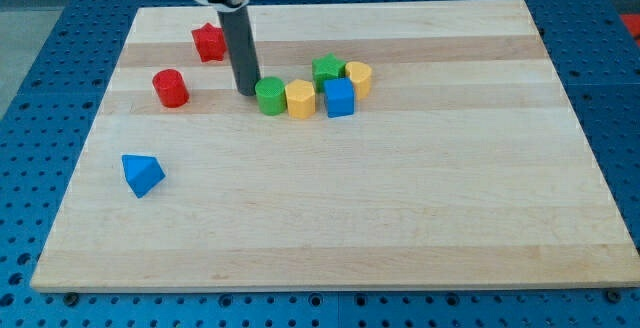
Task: Slide the blue triangle towards the center left of the board
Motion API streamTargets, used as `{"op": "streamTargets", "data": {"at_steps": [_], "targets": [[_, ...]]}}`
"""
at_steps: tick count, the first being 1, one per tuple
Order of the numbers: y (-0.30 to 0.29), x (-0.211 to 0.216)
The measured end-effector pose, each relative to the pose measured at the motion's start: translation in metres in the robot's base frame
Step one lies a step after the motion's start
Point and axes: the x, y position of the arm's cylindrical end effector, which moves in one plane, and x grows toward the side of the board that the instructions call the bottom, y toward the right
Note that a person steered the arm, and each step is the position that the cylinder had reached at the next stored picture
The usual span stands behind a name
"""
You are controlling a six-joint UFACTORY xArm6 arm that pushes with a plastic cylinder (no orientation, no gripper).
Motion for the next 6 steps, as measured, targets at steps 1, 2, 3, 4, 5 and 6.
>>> {"op": "streamTargets", "data": {"at_steps": [1, 2, 3, 4, 5, 6], "targets": [[-0.017, 0.010], [-0.045, 0.037], [-0.036, 0.071], [-0.005, 0.103], [-0.001, 0.144], [-0.025, 0.199]]}}
